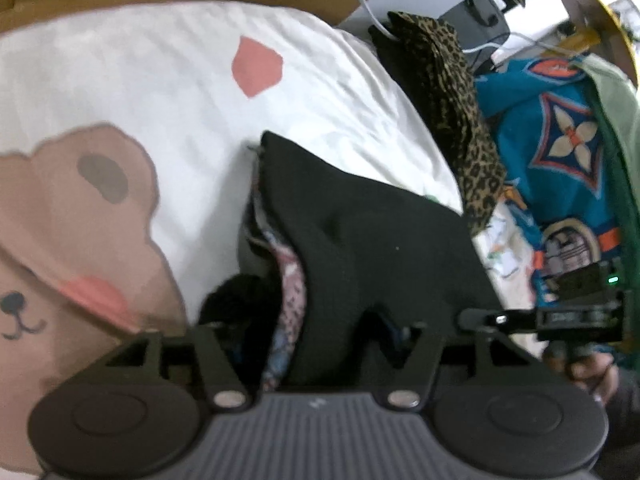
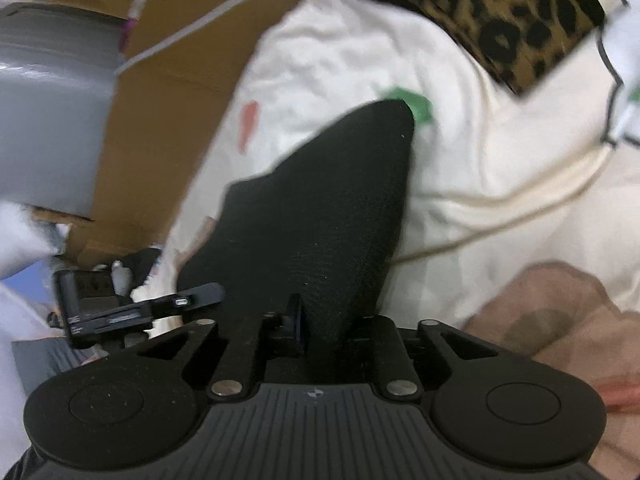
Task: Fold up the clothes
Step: 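Lift the folded shorts off the sheet with both tools, then carry the folded shorts with both tools toward the teal blanket pile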
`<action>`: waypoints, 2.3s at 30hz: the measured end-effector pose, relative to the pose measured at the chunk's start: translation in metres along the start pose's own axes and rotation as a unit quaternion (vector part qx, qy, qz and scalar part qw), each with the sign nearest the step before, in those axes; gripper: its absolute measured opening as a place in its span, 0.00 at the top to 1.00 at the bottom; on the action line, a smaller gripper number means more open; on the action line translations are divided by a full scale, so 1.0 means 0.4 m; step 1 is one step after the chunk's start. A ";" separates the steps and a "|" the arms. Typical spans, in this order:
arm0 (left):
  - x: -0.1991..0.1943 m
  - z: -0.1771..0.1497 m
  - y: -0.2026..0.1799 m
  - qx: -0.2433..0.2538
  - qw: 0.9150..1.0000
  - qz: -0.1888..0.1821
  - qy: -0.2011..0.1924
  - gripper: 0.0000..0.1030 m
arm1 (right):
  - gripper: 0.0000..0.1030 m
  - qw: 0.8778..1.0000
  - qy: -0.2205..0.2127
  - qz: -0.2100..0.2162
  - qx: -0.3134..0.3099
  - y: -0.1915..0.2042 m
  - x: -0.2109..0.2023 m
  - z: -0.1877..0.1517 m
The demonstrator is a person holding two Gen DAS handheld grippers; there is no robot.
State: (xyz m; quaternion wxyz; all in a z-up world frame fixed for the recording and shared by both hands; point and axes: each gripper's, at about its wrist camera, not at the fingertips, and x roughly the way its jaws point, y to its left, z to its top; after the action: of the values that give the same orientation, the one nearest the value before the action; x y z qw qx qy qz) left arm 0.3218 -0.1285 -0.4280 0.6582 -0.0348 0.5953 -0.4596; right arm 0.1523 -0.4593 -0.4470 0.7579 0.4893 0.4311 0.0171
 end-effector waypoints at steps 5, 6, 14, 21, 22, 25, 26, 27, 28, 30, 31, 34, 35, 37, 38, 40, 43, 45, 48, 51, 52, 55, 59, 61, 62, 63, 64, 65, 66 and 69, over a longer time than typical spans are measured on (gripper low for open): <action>0.013 0.016 0.032 -0.036 0.999 -0.034 0.009 0.34 | 0.62 1.000 -0.001 0.011 0.021 -0.026 0.007 0.013; 0.016 0.022 0.035 -0.041 0.998 -0.037 0.013 0.34 | 0.62 1.000 0.002 0.012 0.022 -0.026 0.012 0.013; 0.020 0.023 0.011 -0.043 0.999 -0.006 0.011 0.68 | 0.71 0.999 -0.004 0.001 0.049 -0.026 0.031 0.003; 0.008 0.007 -0.035 -0.043 0.998 0.034 -0.006 0.72 | 0.90 0.997 -0.014 -0.071 0.011 0.020 0.048 0.004; 0.004 0.007 -0.042 -0.043 0.998 0.040 -0.007 0.73 | 0.90 0.996 -0.014 -0.082 0.006 0.028 0.051 0.002; -0.007 0.008 -0.060 -0.045 0.997 0.056 -0.008 0.74 | 0.91 0.994 -0.004 -0.109 0.001 0.051 0.052 0.008; -0.012 0.008 -0.065 -0.046 0.997 0.058 -0.009 0.74 | 0.91 0.993 0.001 -0.116 -0.002 0.060 0.049 0.014; -0.017 0.008 -0.069 -0.047 0.997 0.060 -0.010 0.74 | 0.91 0.992 0.007 -0.123 -0.006 0.072 0.047 0.020; -0.022 0.008 -0.075 -0.047 0.997 0.064 -0.012 0.74 | 0.91 0.991 0.011 -0.130 -0.017 0.087 0.043 0.022; -0.033 0.005 -0.093 -0.045 0.996 0.074 -0.017 0.75 | 0.91 0.988 0.014 -0.145 -0.051 0.123 0.034 0.019; -0.039 0.004 -0.103 -0.045 0.996 0.080 -0.020 0.75 | 0.91 0.986 0.014 -0.152 -0.070 0.141 0.029 0.014; -0.070 -0.005 -0.146 -0.039 0.993 0.107 -0.033 0.75 | 0.92 0.984 0.008 -0.149 -0.096 0.183 0.001 0.008; -0.088 -0.010 -0.167 -0.036 0.992 0.115 -0.041 0.75 | 0.92 0.984 0.005 -0.142 -0.105 0.197 -0.014 0.007; -0.131 -0.020 -0.211 -0.033 0.989 0.127 -0.061 0.75 | 0.92 0.983 -0.003 -0.131 -0.126 0.229 -0.045 0.008; -0.153 -0.025 -0.233 -0.032 0.988 0.131 -0.071 0.75 | 0.92 0.982 -0.008 -0.127 -0.137 0.249 -0.062 0.011; -0.203 -0.032 -0.278 -0.032 0.987 0.132 -0.091 0.75 | 0.92 0.980 -0.018 -0.119 -0.160 0.289 -0.098 0.018; -0.268 -0.028 -0.343 -0.035 0.983 0.144 -0.108 0.75 | 0.92 0.975 -0.031 -0.108 -0.192 0.352 -0.148 0.032; -0.301 -0.022 -0.386 -0.034 0.980 0.160 -0.110 0.75 | 0.92 0.970 -0.038 -0.103 -0.216 0.398 -0.187 0.035; -0.356 -0.014 -0.456 -0.028 0.976 0.177 -0.126 0.75 | 0.92 0.964 -0.048 -0.095 -0.245 0.477 -0.249 0.053; -0.432 0.000 -0.526 -0.026 0.972 0.180 -0.151 0.75 | 0.92 0.958 -0.056 -0.087 -0.266 0.563 -0.315 0.081; -0.457 0.006 -0.548 -0.024 0.970 0.180 -0.159 0.75 | 0.92 0.957 -0.052 -0.092 -0.270 0.596 -0.324 0.097; -0.524 0.024 -0.611 -0.026 0.967 0.185 -0.175 0.75 | 0.92 0.952 -0.037 -0.101 -0.288 0.695 -0.368 0.133; -0.606 0.042 -0.697 -0.032 0.962 0.192 -0.192 0.75 | 0.92 0.944 -0.036 -0.104 -0.311 0.811 -0.459 0.146; -0.646 0.045 -0.745 -0.030 0.959 0.196 -0.203 0.75 | 0.92 0.942 -0.044 -0.105 -0.315 0.859 -0.504 0.147; -0.666 0.047 -0.769 -0.029 0.957 0.198 -0.209 0.75 | 0.92 0.941 -0.048 -0.104 -0.318 0.881 -0.527 0.145; -0.686 0.048 -0.795 -0.027 0.955 0.200 -0.216 0.75 | 0.92 0.939 -0.054 -0.104 -0.322 0.904 -0.552 0.144; -0.706 0.050 -0.824 -0.023 0.953 0.201 -0.223 0.75 | 0.92 0.938 -0.060 -0.102 -0.325 0.925 -0.580 0.142; -0.726 0.050 -0.852 -0.019 0.952 0.203 -0.230 0.75 | 0.92 0.937 -0.066 -0.100 -0.327 0.947 -0.608 0.139; -0.745 0.045 -0.876 -0.017 0.950 0.203 -0.237 0.75 | 0.92 0.937 -0.072 -0.098 -0.328 0.966 -0.637 0.136; -0.803 0.035 -0.954 -0.013 0.947 0.197 -0.253 0.75 | 0.92 0.936 -0.093 -0.089 -0.327 1.020 -0.745 0.120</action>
State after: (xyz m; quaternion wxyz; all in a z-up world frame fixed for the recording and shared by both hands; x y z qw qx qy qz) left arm 0.1601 -0.1474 0.0436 0.8644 -0.0403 0.4095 -0.2891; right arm 0.1588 -0.4152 0.0586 0.9114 0.1732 0.3707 0.0442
